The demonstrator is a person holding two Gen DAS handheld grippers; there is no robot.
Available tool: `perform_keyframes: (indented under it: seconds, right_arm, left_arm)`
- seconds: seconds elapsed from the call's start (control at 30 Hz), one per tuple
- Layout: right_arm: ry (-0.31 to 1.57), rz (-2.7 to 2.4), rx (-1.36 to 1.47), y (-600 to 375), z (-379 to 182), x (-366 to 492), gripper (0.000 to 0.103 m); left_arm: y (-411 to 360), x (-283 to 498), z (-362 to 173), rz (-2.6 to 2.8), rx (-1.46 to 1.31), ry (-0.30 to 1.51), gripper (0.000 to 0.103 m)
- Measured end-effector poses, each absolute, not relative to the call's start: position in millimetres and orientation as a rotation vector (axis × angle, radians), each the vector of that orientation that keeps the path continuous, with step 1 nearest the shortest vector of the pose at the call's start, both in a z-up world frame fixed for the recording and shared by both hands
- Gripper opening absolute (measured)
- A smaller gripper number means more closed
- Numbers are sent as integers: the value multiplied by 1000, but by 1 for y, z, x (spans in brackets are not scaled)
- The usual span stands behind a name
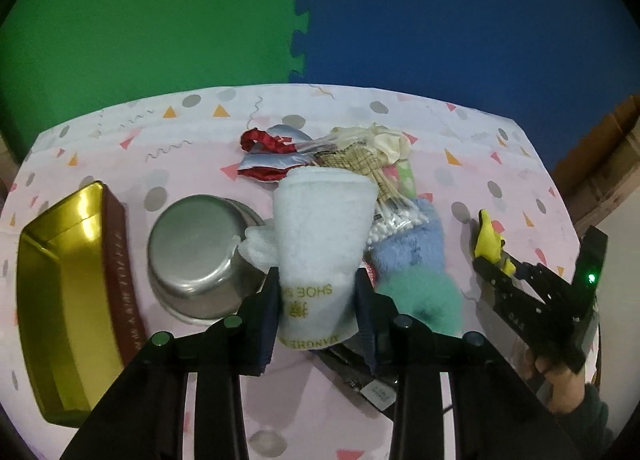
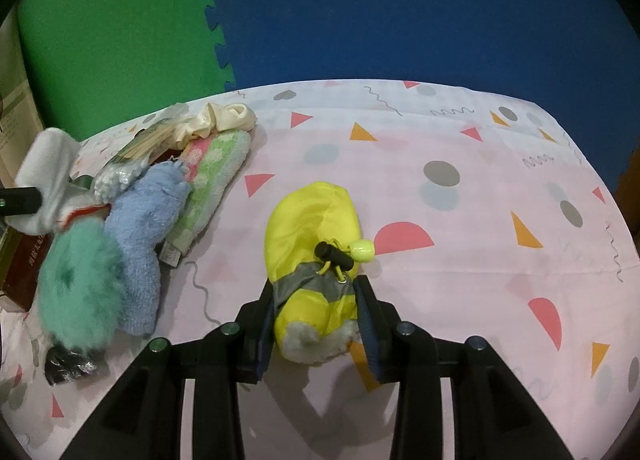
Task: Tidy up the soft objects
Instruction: 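Close the left gripper on the white rolled towel, then lift the white towel with the left gripper and carry it over the gold tin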
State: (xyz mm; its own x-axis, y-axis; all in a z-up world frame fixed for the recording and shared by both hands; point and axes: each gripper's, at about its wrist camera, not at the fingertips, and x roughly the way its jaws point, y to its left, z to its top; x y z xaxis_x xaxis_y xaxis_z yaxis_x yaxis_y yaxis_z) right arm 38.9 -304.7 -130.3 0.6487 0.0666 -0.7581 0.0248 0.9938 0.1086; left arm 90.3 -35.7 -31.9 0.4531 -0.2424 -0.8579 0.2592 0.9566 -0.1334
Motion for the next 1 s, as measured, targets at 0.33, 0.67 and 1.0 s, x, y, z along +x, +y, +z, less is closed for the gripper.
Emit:
perform_keyframes:
  seconds: [0.33, 0.67, 1.0]
  right_arm:
    - [867, 12, 92, -301, -131, 40, 38]
    - [868, 8, 85, -300, -131, 40, 38]
    - [868, 9, 89, -300, -130, 39, 38]
  left_arm:
    - [-13, 76, -23, -329, -27, 1070, 34]
    - [-7, 58, -34, -322, 9, 1101, 39]
    - [2, 46, -55, -305, -2, 1147, 26]
